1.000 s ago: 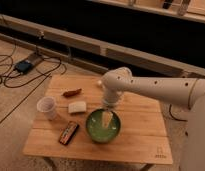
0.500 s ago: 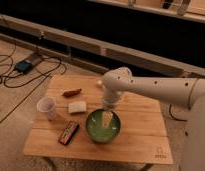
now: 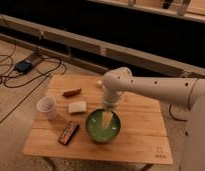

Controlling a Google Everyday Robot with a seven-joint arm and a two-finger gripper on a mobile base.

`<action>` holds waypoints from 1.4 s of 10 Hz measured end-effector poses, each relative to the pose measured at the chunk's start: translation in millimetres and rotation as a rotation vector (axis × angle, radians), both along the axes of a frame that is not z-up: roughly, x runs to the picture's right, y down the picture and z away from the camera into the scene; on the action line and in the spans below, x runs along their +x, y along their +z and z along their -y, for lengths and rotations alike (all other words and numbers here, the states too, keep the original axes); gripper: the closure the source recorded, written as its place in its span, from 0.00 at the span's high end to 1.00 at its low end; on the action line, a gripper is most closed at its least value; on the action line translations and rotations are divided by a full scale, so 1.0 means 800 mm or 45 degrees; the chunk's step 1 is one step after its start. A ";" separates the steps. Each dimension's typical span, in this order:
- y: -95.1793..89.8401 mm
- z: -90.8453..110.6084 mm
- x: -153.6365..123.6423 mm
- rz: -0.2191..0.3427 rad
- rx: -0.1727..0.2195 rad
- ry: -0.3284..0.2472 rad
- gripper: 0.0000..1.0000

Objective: Place the ceramic cup in the ceramic bowl

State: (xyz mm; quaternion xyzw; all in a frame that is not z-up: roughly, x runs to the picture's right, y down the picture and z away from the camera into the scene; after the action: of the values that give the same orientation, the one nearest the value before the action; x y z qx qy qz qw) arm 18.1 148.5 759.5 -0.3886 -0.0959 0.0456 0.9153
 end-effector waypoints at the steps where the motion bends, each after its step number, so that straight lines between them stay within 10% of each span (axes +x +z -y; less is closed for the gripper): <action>1: 0.000 0.000 0.000 0.000 0.000 0.000 0.80; 8: 0.000 0.000 -0.001 0.002 0.002 -0.004 0.80; 14: -0.052 0.013 -0.155 0.239 0.251 -0.324 0.80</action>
State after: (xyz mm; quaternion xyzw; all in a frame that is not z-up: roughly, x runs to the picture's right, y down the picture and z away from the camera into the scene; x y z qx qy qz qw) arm -105.8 137.9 717.6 -0.3087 -0.1349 -0.1168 0.9343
